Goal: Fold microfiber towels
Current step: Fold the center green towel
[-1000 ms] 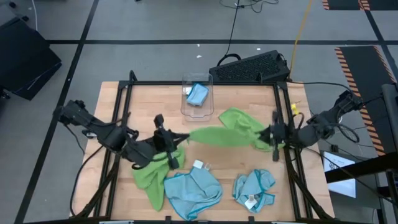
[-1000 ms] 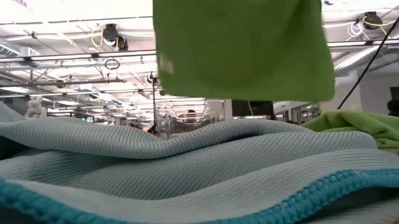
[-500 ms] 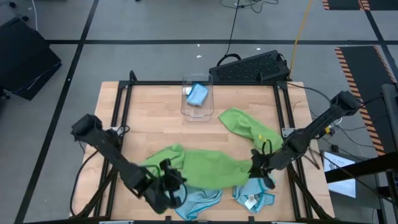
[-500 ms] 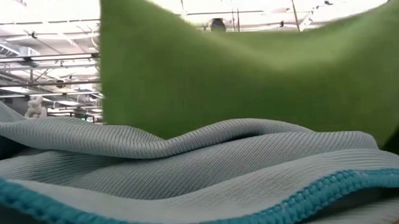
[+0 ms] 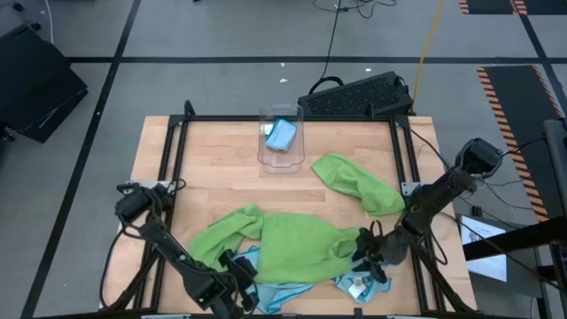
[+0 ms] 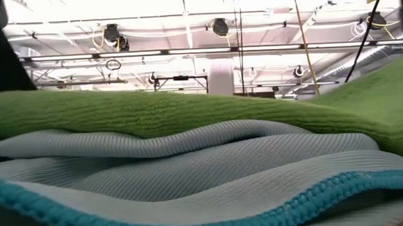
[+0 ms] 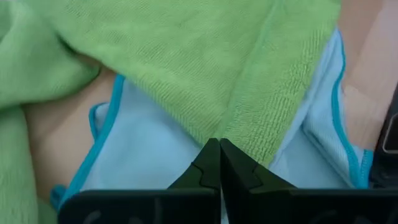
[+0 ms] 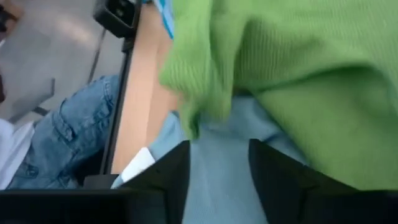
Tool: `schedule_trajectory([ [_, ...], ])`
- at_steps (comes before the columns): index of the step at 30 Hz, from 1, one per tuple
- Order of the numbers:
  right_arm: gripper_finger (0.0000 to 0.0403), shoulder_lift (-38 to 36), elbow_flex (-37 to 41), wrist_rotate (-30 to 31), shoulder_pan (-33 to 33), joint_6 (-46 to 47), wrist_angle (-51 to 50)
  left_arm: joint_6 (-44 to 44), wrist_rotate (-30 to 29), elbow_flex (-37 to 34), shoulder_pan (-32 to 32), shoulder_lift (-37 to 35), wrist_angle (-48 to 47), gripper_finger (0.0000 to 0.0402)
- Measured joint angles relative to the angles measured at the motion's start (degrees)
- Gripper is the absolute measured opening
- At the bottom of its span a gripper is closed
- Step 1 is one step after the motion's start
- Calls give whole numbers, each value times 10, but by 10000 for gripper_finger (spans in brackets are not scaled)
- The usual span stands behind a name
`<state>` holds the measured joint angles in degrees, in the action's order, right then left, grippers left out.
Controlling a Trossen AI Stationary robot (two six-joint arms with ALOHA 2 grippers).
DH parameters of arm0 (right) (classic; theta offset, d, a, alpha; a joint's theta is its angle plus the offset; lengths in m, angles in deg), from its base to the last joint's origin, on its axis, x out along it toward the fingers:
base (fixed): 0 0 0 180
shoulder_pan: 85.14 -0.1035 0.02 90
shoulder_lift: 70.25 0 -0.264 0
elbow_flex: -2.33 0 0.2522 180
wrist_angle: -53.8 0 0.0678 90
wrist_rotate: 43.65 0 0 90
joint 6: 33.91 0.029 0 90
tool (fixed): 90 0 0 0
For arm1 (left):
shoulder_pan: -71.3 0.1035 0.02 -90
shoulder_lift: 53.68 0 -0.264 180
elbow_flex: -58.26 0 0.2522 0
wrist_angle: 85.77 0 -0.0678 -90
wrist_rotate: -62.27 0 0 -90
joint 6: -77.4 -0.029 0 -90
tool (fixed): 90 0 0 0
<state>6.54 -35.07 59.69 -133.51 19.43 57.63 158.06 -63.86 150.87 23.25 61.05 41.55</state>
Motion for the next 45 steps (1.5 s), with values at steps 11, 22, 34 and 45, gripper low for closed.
schedule_trajectory([
  [11, 212, 120, -38, 179, -102, 34, 126, 54, -46, 0, 4, 12, -19, 1],
  [22, 209, 199, -89, 258, -110, -13, 114, 54, -46, 0, 6, 12, -13, 1],
  [34, 10, 193, -89, 262, -122, -31, 116, 50, -68, 0, 5, 12, -13, 2],
  [45, 3, 93, -89, 290, -136, -28, 1, 10, -139, 0, 3, 6, -13, 1],
])
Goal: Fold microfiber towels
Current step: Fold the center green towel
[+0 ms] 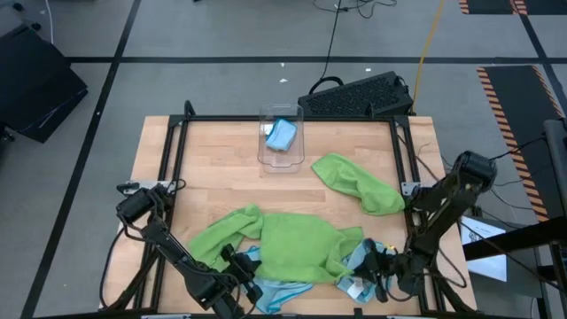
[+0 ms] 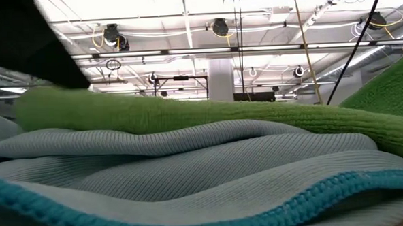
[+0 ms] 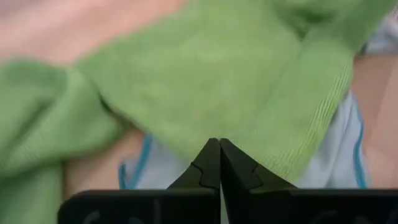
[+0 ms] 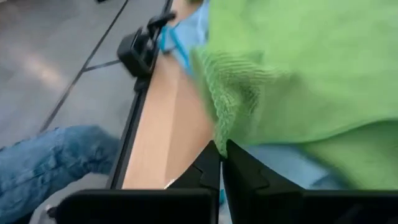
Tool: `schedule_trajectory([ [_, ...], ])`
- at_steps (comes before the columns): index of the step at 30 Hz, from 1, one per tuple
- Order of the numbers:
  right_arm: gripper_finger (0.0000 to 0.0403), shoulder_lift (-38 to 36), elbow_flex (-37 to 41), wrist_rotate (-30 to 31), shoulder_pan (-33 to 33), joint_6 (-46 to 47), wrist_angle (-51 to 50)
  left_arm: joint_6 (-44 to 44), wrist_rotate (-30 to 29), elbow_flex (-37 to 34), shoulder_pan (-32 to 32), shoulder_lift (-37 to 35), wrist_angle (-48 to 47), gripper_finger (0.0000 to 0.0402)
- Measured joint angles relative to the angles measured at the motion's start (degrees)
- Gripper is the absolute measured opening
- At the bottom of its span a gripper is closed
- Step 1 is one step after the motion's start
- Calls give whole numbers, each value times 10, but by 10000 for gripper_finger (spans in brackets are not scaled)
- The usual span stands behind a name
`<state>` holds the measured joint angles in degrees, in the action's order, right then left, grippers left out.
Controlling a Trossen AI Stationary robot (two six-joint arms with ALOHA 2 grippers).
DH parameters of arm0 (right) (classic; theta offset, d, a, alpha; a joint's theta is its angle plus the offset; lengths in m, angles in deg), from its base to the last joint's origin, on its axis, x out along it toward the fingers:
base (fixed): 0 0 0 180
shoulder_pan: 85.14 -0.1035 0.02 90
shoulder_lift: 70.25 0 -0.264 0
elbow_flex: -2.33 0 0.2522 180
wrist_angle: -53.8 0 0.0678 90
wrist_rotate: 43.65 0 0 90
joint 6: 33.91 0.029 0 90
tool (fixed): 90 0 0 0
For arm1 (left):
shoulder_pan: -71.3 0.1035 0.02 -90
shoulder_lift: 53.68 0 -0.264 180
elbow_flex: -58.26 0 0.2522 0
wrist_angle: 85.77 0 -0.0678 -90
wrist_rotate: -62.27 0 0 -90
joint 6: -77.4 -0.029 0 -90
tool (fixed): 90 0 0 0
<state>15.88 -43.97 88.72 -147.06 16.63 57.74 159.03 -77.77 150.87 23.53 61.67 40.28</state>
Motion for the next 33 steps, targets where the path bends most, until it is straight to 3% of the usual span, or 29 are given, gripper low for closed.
schedule_trajectory([
  [4, 2, -107, 0, 39, 12, -40, -109, -38, -105, 1, 0, -25, -10, 1],
  [11, 1, -338, 0, 101, 69, -154, -262, -93, -356, 1, 8, -121, -109, 1],
  [15, 1, -451, -1, 117, 146, -263, -264, -126, -395, 1, 44, -185, -134, 1],
  [19, 1, -531, -40, 111, 239, -372, -280, -219, -392, 1, 109, -235, -110, 1],
  [22, 1, -562, -79, 53, 269, -375, -333, -294, -313, 1, 143, -253, -93, 1],
  [27, 0, -559, -96, -56, 265, -268, -460, -329, -183, 1, 131, -256, -80, 0],
  [33, 0, -496, -34, -216, 241, -143, -477, -279, -45, 1, 82, -217, -71, 0],
])
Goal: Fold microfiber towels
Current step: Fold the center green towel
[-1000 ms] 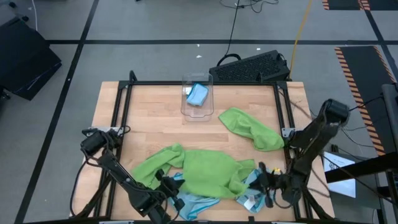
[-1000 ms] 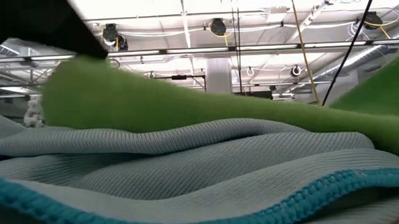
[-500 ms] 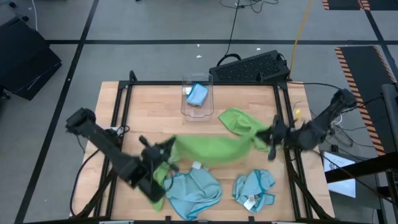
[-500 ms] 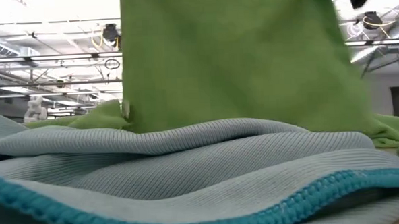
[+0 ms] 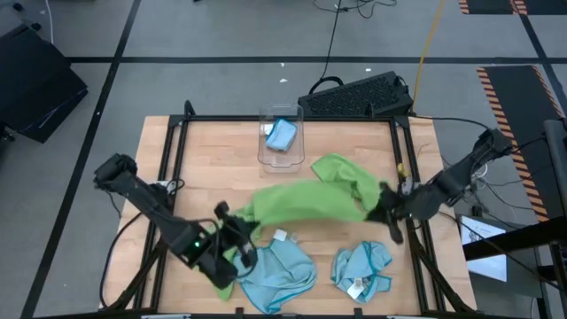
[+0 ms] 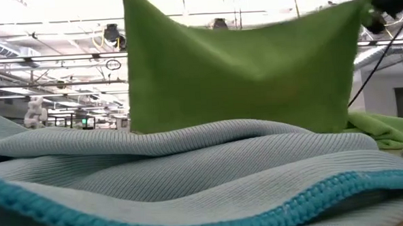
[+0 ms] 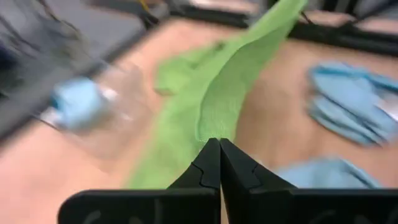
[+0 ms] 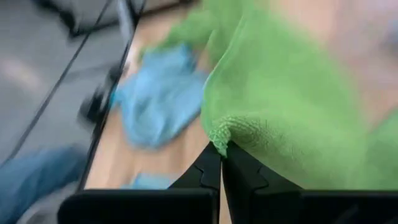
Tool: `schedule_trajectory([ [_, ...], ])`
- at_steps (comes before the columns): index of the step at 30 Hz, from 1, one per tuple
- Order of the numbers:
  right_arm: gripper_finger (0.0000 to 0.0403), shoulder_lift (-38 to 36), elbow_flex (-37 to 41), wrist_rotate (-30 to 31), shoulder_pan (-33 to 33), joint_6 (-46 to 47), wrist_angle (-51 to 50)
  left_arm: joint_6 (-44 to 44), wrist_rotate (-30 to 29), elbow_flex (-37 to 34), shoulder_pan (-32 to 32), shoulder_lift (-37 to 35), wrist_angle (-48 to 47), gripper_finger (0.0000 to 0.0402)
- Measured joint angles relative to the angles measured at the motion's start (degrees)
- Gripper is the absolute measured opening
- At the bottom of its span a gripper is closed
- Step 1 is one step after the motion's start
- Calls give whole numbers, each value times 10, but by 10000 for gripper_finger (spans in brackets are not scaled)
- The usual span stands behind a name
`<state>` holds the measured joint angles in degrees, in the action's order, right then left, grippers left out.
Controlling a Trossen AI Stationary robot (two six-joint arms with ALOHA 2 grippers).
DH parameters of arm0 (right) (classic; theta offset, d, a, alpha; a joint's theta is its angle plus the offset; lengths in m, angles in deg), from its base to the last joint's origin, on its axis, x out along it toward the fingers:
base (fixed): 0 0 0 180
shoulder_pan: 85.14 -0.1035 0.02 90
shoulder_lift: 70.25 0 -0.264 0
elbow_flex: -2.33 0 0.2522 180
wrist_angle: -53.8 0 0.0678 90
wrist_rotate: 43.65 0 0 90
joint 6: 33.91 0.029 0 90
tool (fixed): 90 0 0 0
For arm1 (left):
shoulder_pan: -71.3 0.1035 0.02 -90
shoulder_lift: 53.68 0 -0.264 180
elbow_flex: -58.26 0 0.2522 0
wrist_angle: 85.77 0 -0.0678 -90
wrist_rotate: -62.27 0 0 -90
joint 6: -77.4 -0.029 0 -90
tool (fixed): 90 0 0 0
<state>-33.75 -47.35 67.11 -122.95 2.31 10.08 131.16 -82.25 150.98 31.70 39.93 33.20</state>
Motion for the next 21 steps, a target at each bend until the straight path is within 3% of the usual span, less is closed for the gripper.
schedule_trajectory([
  [5, 0, 57, 51, -90, -37, 61, 80, 36, 91, -1, -43, 55, 74, 1],
  [13, 0, 141, 77, -148, -127, 179, 136, 30, 138, 0, -79, 162, 285, 0],
  [17, 0, 172, 77, -149, -168, 226, 140, 20, 144, 0, -86, 197, 360, 0],
  [21, 0, 190, 77, -105, -184, 239, 154, 31, 121, 0, -89, 205, 353, 0],
])
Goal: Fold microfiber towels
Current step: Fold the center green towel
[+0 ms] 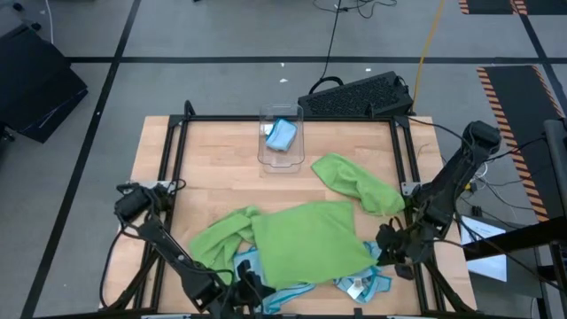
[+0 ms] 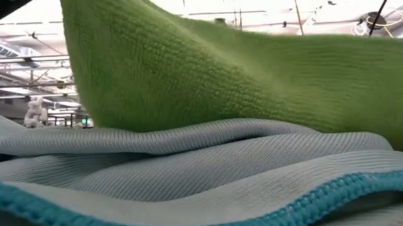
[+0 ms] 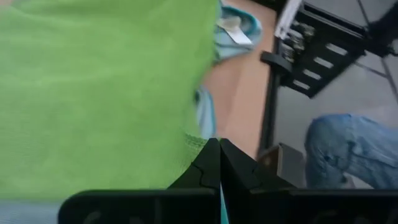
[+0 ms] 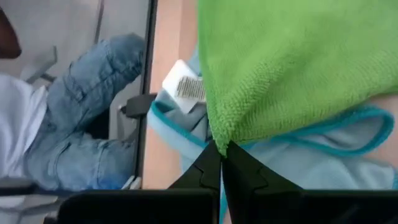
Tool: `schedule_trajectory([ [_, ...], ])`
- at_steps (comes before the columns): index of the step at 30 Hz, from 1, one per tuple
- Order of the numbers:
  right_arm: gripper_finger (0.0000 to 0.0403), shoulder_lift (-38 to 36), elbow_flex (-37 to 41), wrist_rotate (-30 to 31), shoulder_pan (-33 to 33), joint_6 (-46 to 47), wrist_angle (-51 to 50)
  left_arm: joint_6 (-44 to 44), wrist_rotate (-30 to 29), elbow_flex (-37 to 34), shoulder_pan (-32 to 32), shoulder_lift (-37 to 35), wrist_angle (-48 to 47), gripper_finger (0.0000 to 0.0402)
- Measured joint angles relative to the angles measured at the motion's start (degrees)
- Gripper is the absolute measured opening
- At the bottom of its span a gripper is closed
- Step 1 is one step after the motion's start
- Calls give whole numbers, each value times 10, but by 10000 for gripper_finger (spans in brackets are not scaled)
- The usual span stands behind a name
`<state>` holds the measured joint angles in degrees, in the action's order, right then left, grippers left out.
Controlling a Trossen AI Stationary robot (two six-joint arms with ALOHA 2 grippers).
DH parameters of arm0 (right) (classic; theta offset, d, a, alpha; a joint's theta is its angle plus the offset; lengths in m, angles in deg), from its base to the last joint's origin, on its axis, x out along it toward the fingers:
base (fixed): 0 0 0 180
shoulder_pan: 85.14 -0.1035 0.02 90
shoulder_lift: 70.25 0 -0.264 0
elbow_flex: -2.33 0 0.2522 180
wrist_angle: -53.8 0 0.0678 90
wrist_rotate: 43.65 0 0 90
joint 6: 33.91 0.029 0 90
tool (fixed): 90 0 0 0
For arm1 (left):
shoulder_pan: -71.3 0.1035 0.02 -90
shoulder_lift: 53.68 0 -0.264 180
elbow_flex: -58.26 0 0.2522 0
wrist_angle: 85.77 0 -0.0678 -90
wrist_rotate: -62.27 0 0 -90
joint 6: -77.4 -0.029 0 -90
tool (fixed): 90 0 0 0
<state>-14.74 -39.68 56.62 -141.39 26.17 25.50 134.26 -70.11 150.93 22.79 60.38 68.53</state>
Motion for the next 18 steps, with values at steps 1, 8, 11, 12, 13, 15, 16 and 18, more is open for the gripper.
schedule_trajectory([
  [1, 0, 1, 0, 18, -1, -3, 0, 3, -10, 0, 0, -1, -6, 0],
  [8, 1, 1, 0, 185, 15, -60, -23, 60, -107, 0, 2, -34, -172, 0],
  [11, 2, -1, 0, 245, 30, -90, -33, 124, -138, 0, 8, -39, -280, 0],
  [12, 2, -3, 0, 258, 36, -98, -41, 150, -143, 0, 11, -40, -316, 0],
  [13, 2, -5, 0, 266, 43, -102, -52, 180, -145, 0, 15, -40, -356, 0],
  [15, 2, -9, 0, 275, 57, -104, -68, 251, -142, 0, 23, -39, -442, 0],
  [16, 2, -11, 0, 271, 64, -104, -75, 285, -137, -1, 28, -38, -477, 0],
  [18, 2, -15, 0, 238, 77, -105, -79, 336, -126, -9, 38, -36, -519, 0],
])
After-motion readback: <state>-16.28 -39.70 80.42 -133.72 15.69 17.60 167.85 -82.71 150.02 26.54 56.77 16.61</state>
